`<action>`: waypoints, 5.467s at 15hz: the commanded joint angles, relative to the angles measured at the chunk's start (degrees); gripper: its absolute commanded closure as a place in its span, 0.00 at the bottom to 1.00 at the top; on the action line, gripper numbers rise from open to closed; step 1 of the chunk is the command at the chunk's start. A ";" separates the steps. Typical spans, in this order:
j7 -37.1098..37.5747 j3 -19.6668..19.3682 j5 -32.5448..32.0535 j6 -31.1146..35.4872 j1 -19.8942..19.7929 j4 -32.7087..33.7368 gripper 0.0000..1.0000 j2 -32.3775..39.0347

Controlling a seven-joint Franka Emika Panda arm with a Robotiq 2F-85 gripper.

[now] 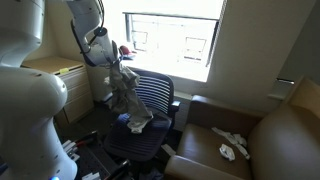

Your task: Hang the brown clothing on the armrest of the black chair

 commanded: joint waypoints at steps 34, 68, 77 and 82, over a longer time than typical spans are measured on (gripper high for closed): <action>-12.36 60.45 -59.47 -4.06 -51.81 -2.45 0.99 38.18; -48.03 65.74 -52.60 0.19 -57.05 20.58 0.99 40.41; -77.66 66.23 -46.51 0.20 -69.87 22.16 0.99 40.02; -98.69 65.18 -33.39 0.18 -68.27 26.97 0.99 39.53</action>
